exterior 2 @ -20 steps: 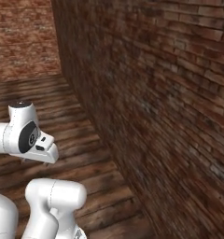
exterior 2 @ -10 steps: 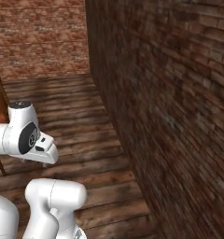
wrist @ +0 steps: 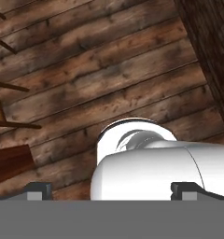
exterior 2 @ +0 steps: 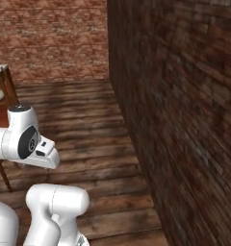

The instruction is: Four empty soda cans are scattered around the kitchen. Gather all the cans and cluster them next to the stove for recycling.

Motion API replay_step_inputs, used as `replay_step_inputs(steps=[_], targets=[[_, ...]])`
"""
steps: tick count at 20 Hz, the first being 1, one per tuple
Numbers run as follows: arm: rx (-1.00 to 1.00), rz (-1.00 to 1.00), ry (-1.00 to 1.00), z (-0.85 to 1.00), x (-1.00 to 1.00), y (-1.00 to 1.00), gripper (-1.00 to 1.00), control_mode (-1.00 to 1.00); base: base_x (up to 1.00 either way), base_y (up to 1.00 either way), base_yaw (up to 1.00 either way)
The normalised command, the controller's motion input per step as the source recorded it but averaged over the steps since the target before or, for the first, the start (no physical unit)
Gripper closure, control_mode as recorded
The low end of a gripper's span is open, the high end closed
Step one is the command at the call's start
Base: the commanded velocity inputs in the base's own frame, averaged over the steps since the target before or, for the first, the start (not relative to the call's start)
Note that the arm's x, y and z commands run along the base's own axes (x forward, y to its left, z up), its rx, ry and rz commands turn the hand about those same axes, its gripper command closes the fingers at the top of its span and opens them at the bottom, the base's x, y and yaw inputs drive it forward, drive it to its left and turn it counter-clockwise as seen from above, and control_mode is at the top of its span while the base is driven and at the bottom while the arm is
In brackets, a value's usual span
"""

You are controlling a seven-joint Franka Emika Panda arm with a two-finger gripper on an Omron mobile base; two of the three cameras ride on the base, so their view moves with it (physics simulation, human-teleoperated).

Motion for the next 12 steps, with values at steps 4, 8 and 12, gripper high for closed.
replay_step_inputs(steps=[4,8,12], targets=[[0.00,0.00,0.00,0.00,0.00,0.00,-1.00,1.00,0.94,-0.01,0.18],[0.00,0.00,0.00,0.00,0.00,0.00,-1.00,1.00,0.64,0.00,0.11],[0.00,0.00,0.00,0.00,0.00,0.00,-1.00,1.00,0.78,0.05,0.13]])
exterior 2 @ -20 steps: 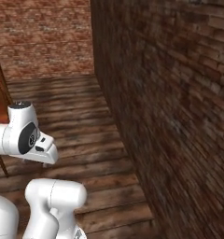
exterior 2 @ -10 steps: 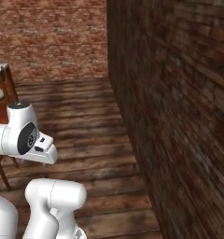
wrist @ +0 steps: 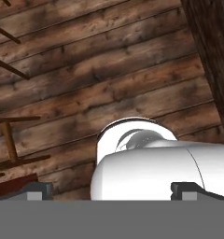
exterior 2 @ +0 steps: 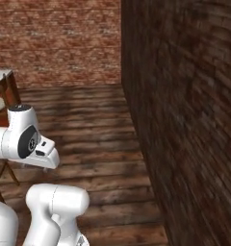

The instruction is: Four empty soda cans are scattered around the kitchen. Gather all the cans and cluster them next to the stove for recycling.

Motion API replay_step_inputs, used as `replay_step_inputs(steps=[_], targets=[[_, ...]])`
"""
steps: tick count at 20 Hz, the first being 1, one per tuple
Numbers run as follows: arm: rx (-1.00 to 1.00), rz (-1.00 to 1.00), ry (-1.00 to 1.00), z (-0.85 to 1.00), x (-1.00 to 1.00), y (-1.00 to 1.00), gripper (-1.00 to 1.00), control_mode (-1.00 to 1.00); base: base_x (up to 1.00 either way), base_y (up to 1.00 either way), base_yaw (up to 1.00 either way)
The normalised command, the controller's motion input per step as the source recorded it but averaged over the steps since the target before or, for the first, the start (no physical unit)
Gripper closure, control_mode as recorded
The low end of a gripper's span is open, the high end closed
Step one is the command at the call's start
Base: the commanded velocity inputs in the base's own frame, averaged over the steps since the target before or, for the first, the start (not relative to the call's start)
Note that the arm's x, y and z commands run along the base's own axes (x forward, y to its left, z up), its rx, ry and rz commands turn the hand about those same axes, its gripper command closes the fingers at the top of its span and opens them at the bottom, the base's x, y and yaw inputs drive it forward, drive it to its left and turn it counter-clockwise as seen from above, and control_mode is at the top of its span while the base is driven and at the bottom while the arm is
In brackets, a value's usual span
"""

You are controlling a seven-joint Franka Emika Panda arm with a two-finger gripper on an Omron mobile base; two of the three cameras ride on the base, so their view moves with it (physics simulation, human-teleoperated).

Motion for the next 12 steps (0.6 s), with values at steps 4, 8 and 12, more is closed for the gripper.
replay_step_inputs(steps=[4,8,12], targets=[[0.00,0.00,0.00,0.00,0.00,0.00,-1.00,1.00,0.92,0.01,0.14],[0.00,0.00,0.00,0.00,0.00,0.00,-1.00,1.00,0.71,-0.03,0.10],[0.00,0.00,0.00,0.00,0.00,0.00,-1.00,1.00,0.93,-0.02,0.13]])
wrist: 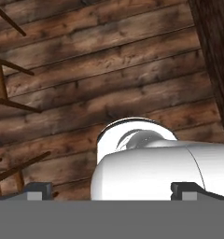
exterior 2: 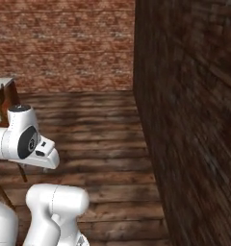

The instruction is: Four empty soda cans are scattered around the kitchen. Gather all the cans and cluster them next to the stove for recycling.

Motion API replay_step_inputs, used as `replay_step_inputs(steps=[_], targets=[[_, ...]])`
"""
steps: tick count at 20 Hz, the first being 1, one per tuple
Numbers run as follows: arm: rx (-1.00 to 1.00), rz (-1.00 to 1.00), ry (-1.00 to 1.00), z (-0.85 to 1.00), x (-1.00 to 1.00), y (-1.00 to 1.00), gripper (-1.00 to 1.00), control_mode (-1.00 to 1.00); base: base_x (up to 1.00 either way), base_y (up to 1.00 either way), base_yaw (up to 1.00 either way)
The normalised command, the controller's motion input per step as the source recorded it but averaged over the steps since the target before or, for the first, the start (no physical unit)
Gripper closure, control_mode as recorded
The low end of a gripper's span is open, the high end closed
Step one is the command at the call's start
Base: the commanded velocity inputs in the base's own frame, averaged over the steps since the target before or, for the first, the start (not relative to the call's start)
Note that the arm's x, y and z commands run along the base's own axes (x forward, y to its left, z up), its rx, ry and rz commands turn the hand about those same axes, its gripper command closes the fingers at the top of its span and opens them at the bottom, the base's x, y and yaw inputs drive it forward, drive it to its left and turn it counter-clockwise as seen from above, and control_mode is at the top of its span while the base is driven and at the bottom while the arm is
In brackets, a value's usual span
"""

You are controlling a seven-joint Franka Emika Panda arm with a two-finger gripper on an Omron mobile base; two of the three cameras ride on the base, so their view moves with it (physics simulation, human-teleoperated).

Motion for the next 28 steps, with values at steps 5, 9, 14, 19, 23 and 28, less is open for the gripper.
replay_step_inputs(steps=[5,9,14,19,23,28], targets=[[0.00,0.00,0.00,0.00,0.00,0.00,-1.00,1.00,0.69,0.00,0.11],[0.00,0.00,0.00,0.00,0.00,0.00,-1.00,1.00,0.83,-0.13,0.14],[0.00,0.00,0.00,0.00,0.00,0.00,-1.00,1.00,0.89,-0.16,0.14],[0.00,0.00,0.00,0.00,0.00,0.00,-1.00,1.00,0.83,-0.14,0.12],[0.00,0.00,0.00,0.00,0.00,0.00,-1.00,1.00,0.88,-0.03,0.07],[0.00,0.00,0.00,0.00,0.00,0.00,-1.00,1.00,0.94,-0.01,0.07]])
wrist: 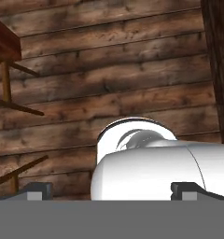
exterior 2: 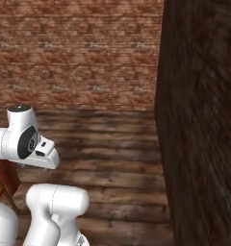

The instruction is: Four empty soda cans are scattered around the kitchen. Gather all the cans and cluster them next to the stove for recycling.

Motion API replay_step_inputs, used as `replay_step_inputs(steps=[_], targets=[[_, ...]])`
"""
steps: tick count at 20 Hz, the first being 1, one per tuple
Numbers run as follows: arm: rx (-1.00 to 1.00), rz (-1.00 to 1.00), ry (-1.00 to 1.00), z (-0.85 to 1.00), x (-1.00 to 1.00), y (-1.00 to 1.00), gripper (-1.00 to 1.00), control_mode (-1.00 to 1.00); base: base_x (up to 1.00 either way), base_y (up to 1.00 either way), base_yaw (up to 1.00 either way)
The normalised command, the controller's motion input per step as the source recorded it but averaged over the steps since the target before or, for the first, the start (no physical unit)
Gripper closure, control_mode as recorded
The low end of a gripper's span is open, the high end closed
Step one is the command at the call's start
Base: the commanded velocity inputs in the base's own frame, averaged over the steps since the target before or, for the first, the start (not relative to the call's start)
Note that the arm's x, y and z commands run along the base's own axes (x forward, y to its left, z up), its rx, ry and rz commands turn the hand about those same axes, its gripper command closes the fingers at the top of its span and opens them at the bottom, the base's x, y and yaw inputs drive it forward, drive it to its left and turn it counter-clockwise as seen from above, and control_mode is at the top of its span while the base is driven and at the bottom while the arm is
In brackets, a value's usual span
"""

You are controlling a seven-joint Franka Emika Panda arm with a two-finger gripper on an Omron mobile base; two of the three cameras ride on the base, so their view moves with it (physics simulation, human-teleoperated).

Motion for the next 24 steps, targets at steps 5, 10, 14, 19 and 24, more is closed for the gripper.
replay_step_inputs(steps=[5,10,14,19,24], targets=[[0.00,0.00,0.00,0.00,0.00,0.00,-1.00,1.00,1.00,-0.01,0.09],[0.00,0.00,0.00,0.00,0.00,0.00,-1.00,1.00,0.87,-0.04,0.22],[0.00,0.00,0.00,0.00,0.00,0.00,-1.00,1.00,0.64,-0.03,0.33],[0.00,0.00,0.00,0.00,0.00,0.00,-1.00,1.00,0.33,-0.08,0.45],[0.00,0.00,0.00,0.00,0.00,0.00,-1.00,1.00,0.12,-0.06,0.49]])
